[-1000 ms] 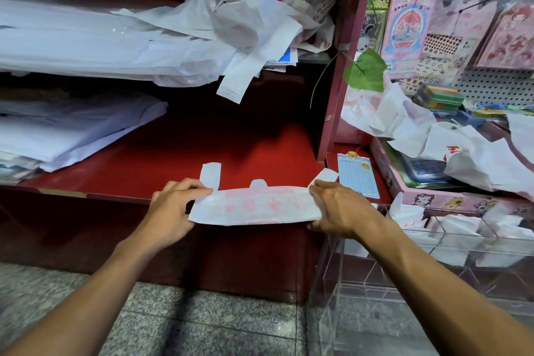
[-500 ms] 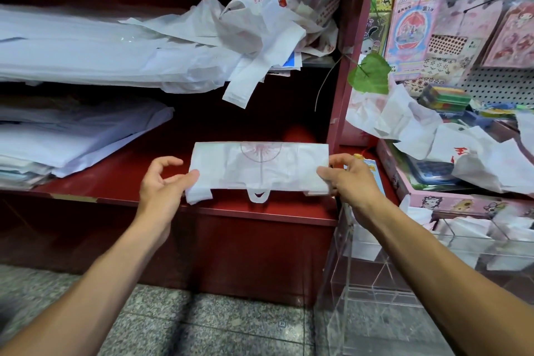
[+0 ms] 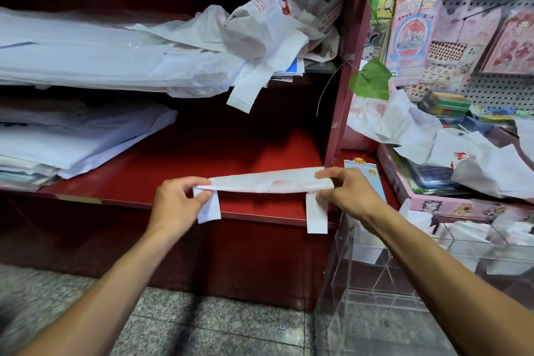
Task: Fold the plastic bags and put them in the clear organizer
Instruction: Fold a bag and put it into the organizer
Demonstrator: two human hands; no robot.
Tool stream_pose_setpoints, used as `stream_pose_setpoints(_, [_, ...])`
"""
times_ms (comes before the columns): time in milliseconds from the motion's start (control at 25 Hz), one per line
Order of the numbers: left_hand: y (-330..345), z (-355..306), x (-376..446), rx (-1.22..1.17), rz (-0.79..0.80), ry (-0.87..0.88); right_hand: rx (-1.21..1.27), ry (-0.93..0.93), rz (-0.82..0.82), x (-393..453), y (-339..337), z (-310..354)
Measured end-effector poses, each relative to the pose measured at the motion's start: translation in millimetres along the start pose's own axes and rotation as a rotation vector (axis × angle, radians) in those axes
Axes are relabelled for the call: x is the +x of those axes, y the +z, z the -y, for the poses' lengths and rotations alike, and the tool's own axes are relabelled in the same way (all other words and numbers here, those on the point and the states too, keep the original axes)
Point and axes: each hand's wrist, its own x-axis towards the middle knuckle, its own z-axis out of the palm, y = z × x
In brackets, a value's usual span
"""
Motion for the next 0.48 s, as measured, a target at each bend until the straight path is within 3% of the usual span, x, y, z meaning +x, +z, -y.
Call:
stream_pose_setpoints(80, [-0.9,-4.4,0.1,0.060,-0.046,0.098,-0.097,-0.065,-0.075,-1.0,-0.1,0.8])
stream_pose_setpoints(160, [-4.5,-13.0,1.7,-0.042,-0.075,0.114,0.031,-0.099,-0.149,-1.7,-4.9,10.1])
stream_pose_setpoints(240, [-8.2,-25.7,-0.9,-0.313,-0.014,0.022,0.280,-0.079,-0.140,-1.5,-9.8,21.5])
stream_pose_setpoints(320, [-7.0,-37.1,-7.1,-0.552,0.078,-0.093,0.369,-0.040,-0.122,1.6,-10.8,28.8])
stream_pose_setpoints(480, [9.4,-30.1,-10.6,-0.514,0.003,-0.269,0.207,0.100,-0.126,13.2,2.0,19.4])
